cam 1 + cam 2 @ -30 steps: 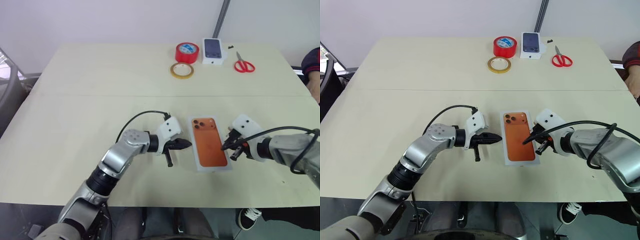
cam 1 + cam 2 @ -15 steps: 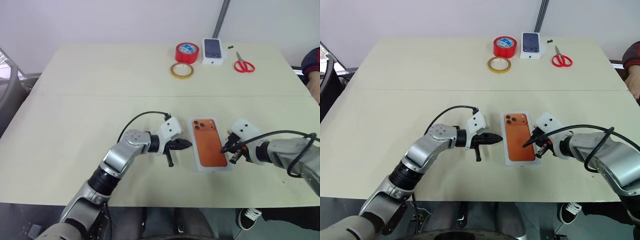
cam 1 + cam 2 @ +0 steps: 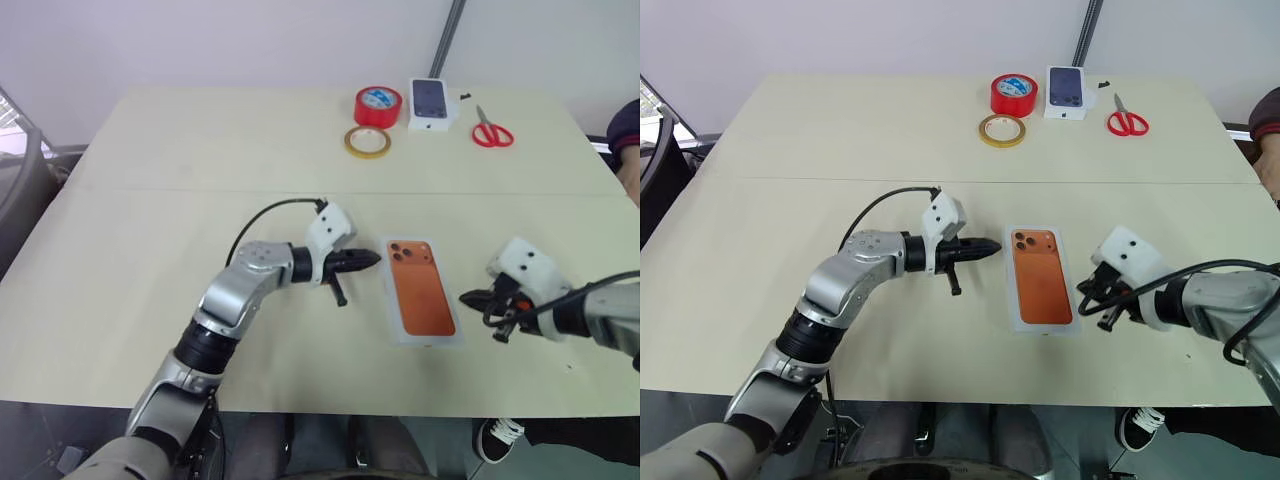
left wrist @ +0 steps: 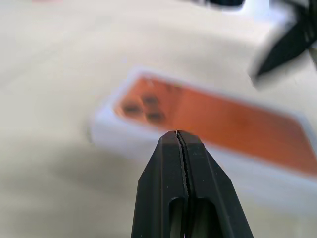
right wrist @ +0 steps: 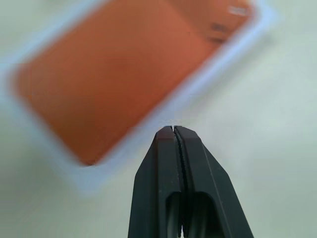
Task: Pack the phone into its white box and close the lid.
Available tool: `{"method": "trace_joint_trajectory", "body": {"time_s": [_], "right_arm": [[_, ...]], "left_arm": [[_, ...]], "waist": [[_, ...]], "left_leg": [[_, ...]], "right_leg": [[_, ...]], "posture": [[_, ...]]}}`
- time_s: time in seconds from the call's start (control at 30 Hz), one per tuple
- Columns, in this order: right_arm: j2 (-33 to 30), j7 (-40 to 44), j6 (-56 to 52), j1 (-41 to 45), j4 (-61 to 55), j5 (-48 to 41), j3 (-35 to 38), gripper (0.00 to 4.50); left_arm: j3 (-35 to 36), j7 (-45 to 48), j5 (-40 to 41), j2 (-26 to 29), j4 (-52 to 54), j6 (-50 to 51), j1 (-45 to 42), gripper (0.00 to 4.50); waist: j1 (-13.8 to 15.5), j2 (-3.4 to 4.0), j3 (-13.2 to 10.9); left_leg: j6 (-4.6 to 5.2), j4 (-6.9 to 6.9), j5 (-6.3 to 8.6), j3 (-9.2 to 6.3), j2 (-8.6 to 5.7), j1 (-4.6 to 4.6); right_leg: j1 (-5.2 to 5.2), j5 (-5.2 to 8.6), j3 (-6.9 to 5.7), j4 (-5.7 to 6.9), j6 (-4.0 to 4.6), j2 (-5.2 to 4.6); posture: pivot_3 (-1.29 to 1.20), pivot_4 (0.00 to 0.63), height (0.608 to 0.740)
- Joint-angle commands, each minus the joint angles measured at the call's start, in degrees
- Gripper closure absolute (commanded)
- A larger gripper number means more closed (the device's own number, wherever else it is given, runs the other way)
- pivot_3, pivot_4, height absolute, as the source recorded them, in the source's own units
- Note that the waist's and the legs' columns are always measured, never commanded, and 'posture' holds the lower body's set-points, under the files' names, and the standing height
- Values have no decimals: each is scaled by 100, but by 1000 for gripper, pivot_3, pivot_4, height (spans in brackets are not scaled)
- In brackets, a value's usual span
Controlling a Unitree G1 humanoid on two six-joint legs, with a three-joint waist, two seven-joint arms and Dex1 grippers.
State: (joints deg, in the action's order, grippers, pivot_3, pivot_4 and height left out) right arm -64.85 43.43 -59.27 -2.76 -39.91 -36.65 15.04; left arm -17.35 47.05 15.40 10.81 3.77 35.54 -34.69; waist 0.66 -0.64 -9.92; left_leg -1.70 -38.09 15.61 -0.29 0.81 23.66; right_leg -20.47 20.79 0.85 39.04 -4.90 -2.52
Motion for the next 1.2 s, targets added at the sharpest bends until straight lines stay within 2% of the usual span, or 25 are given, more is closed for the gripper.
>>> {"method": "trace_joint_trajectory", "body": {"time_s": [0.03,0.17,0.33,0.43,0.57,0.73,0.87,1.0,1.2], "right_arm": [[242,-217,-15,-46,-431,-25,-244,4477],[327,-600,-169,-112,-435,291,-742,4477],[326,-665,-176,-185,-545,294,-710,4477],[477,-698,-69,-86,-526,199,-416,4477],[1023,-915,619,250,-262,358,85,4477],[1333,-872,1049,600,538,385,523,4477],[1471,-797,1320,724,1006,414,676,4477],[1460,-694,1614,550,1376,610,718,4477],[1571,-525,2014,311,1527,701,689,4477]], "left_arm": [[-467,-70,-327,-102,-282,-154,-157,4500],[-892,-31,-615,-116,-662,-104,-245,4500],[-930,80,-679,8,-677,-160,-186,4500],[-515,25,-482,81,-545,-134,-137,4500],[357,-55,-124,443,-274,-194,-8,4500],[1465,-12,141,1366,-96,-355,407,4500],[2281,103,253,2097,-361,-708,861,4500],[2823,124,331,2509,-551,-951,1339,4500],[3113,-73,426,2598,-203,-929,1884,4500]], "waist": [[2,-2,1],[1,-2,2],[1,-9,6],[1,-9,6],[-50,-6,6],[-60,-6,6],[-29,-4,4],[1,-5,4],[-10,-5,4]], "left_leg": [[0,0,0,0,0,-5],[0,0,0,0,-2,-9],[0,0,0,-1,-1,-17],[0,0,0,-1,-1,-17],[-1,2,-1,0,4,-17],[-4,7,-2,0,5,-17],[-4,7,-2,1,4,-17],[-3,7,-2,2,1,-16],[-2,8,-1,2,2,-17]], "right_leg": [[5,0,0,0,0,0],[6,0,2,1,0,0],[15,0,1,0,0,1],[15,0,2,0,0,1],[9,0,3,2,0,3],[7,0,2,3,0,3],[6,0,2,2,0,-1],[7,0,1,2,0,-9],[7,0,0,3,0,-10]], "posture": [[0,150,740],[0,150,740],[0,150,740],[0,150,740],[0,150,740],[0,150,740],[0,150,740],[0,150,740],[0,150,740]]}}
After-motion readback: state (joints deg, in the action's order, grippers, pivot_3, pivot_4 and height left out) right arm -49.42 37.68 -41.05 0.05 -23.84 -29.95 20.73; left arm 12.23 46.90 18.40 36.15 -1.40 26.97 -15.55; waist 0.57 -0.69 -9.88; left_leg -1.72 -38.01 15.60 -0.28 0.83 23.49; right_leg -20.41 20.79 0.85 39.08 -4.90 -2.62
